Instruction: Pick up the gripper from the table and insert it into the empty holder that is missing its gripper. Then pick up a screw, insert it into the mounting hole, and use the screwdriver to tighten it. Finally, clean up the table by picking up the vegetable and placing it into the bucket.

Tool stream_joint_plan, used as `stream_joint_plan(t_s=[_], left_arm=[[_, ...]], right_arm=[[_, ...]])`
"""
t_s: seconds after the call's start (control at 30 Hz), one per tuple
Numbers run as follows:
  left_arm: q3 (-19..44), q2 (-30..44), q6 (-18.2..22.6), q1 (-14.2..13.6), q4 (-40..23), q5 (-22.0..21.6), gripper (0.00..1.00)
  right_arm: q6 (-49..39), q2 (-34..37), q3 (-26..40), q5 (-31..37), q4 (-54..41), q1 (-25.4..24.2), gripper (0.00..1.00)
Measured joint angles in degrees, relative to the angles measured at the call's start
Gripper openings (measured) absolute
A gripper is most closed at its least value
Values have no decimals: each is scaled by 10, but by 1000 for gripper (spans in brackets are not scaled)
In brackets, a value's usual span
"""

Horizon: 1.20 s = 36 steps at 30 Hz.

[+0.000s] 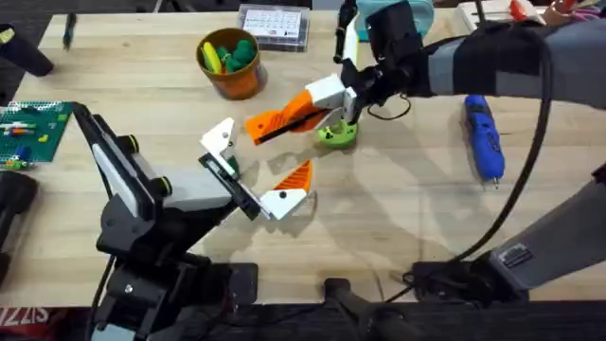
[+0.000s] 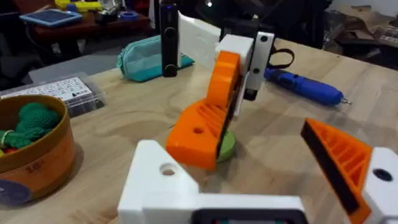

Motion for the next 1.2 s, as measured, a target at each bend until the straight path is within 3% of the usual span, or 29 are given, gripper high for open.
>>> stream_joint_plan(t_s=[0.67, 1.2], left_arm=[[0, 0, 0, 0, -2, 0, 989], [0, 0, -6, 0, -12, -14, 988]], right_arm=[[16, 0, 0, 4, 51, 51, 18], [98, 0, 2, 65, 113, 69, 18]])
